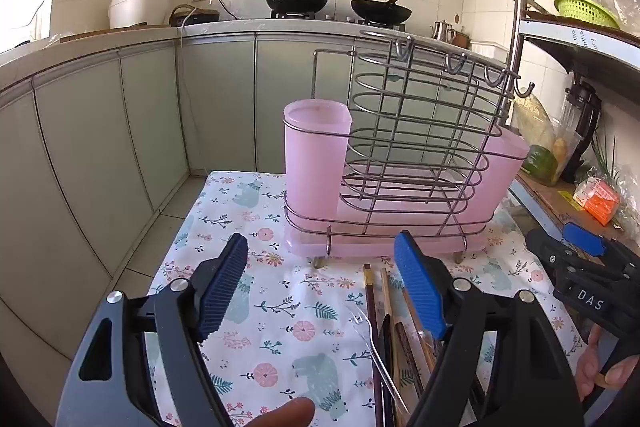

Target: Organize utensils

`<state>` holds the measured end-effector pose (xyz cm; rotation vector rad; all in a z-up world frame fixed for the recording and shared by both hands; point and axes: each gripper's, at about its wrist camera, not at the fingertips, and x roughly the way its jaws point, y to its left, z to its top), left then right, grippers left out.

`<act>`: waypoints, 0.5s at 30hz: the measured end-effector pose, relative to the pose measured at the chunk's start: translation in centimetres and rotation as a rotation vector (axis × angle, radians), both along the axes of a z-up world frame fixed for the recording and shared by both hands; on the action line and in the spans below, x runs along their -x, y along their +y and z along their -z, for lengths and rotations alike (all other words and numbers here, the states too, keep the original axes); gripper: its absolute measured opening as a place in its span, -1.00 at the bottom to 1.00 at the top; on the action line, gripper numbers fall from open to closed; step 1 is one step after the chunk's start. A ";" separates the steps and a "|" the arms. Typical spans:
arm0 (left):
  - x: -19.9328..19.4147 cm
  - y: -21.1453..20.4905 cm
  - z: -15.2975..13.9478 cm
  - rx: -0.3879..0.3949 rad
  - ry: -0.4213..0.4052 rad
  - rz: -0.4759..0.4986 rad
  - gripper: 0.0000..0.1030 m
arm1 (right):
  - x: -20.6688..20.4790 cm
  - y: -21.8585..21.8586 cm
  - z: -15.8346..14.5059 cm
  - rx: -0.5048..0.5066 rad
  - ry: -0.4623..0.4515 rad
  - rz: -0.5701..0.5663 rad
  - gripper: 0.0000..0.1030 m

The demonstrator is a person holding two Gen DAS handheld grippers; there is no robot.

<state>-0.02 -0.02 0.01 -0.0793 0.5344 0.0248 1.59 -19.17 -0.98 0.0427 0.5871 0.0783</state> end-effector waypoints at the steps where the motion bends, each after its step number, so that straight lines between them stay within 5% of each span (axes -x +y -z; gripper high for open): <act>1: 0.0 0.0 0.0 -0.001 0.000 -0.001 0.48 | 0.0 0.0 0.0 0.003 0.000 -0.001 0.47; 15: 0.2 0.0 -0.1 0.003 -0.002 -0.003 0.48 | 0.0 0.0 0.0 0.001 -0.004 -0.001 0.47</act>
